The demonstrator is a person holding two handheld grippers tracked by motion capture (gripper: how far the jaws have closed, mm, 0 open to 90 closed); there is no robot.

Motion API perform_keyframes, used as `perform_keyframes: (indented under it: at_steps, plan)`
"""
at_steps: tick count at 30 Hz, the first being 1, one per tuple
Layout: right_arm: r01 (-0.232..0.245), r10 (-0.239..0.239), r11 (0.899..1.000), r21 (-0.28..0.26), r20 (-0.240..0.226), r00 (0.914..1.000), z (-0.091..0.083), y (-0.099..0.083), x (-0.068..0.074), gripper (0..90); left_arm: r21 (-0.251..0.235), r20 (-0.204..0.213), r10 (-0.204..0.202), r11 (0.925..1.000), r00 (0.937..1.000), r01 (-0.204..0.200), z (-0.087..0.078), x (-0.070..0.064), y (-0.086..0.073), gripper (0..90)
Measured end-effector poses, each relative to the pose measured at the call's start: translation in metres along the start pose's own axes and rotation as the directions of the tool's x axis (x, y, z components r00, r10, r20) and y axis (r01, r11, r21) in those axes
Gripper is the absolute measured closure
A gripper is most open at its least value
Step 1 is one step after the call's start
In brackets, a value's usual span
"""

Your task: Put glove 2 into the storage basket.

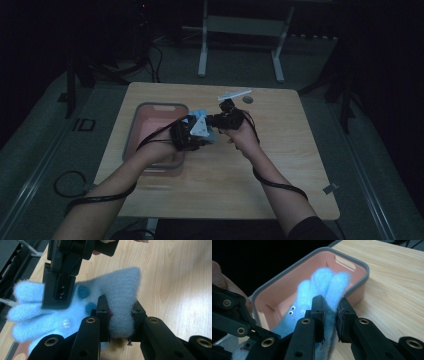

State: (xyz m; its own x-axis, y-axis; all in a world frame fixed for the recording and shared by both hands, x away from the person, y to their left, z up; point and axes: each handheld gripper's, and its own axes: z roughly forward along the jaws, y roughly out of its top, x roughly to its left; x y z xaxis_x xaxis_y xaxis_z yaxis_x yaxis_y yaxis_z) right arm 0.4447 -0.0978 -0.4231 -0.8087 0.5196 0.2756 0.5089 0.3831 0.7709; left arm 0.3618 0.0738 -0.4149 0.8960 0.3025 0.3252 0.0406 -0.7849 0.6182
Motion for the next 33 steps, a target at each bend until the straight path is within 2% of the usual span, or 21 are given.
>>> perform_keyframes:
  at_steps: [22, 33]
  plan:
    - [0.022, -0.021, 1.000, 0.018, -0.018, 0.9996, 0.038, 0.019, 0.018, 78.3, 0.021, -0.012, -0.041, 0.9989, 0.9991, 0.041, -0.017, 0.013, -0.033, 76.2]
    - [0.014, -0.013, 1.000, 0.027, -0.036, 0.9993, 0.064, 0.025, 0.025, 78.3, 0.034, -0.006, -0.073, 0.9968, 0.9973, 0.073, -0.023, 0.022, -0.059, 76.2]
